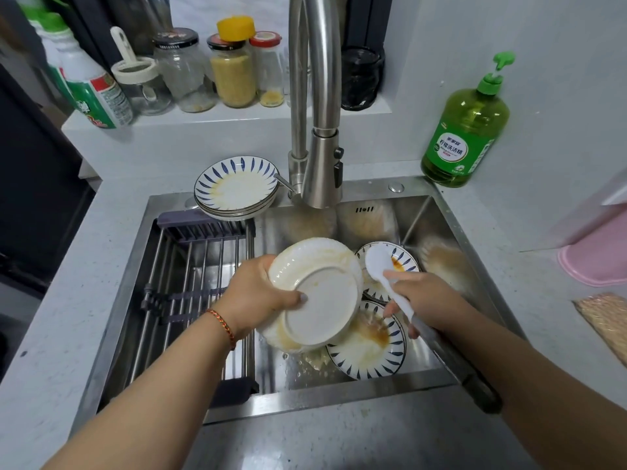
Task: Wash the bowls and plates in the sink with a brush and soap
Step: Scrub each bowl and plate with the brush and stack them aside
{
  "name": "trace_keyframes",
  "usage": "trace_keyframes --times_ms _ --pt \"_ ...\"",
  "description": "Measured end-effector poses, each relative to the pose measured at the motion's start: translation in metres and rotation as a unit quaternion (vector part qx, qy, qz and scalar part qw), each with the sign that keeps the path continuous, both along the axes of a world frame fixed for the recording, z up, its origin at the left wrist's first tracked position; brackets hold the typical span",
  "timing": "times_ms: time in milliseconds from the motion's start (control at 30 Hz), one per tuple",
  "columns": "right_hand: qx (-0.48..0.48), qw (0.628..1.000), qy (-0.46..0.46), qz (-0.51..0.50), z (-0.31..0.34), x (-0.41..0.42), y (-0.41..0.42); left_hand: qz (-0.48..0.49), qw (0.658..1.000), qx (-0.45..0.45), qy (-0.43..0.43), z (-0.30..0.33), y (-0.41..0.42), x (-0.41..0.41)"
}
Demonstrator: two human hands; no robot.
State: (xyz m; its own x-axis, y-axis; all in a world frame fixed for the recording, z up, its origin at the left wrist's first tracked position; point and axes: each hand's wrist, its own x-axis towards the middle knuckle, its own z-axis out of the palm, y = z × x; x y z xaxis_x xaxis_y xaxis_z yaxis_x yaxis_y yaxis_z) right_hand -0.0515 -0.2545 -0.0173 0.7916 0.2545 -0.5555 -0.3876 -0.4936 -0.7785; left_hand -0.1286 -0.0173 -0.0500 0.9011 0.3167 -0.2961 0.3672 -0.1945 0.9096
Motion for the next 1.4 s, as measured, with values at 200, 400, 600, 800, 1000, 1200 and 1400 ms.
trace_keyframes --times_ms 200,400,600,800,1000,1200,1400 --pt "0.053 0.998 -0.017 0.019 0.023 -0.017 0.026 -0.044 0.993 0.105 -0.011 -0.006 -0.022 0.002" --pt "0.013 0.984 -0.091 0.15 0.024 -0.037 0.047 -0.021 0.994 0.108 -0.022 -0.009 -0.033 0.001" --pt "-0.074 0.993 -0.059 0.063 0.012 -0.008 0.025 0.017 0.995 0.087 -0.033 -0.008 -0.019 -0.004" --pt "-0.012 0.979 -0.127 0.157 0.016 -0.045 0.053 0.011 0.996 0.079 -0.03 -0.006 -0.021 0.003" --pt "-0.019 0.995 -0.053 0.088 0.019 -0.034 0.041 0.033 0.998 0.051 -0.034 -0.009 -0.018 -0.003" --pt "-0.009 0.995 -0.046 0.086 0.019 -0.036 0.042 0.044 0.997 0.039 -0.042 -0.007 -0.018 -0.003" --pt "-0.013 0.985 -0.085 0.151 0.022 -0.044 0.056 0.057 0.997 -0.028 -0.042 -0.014 -0.021 -0.008"
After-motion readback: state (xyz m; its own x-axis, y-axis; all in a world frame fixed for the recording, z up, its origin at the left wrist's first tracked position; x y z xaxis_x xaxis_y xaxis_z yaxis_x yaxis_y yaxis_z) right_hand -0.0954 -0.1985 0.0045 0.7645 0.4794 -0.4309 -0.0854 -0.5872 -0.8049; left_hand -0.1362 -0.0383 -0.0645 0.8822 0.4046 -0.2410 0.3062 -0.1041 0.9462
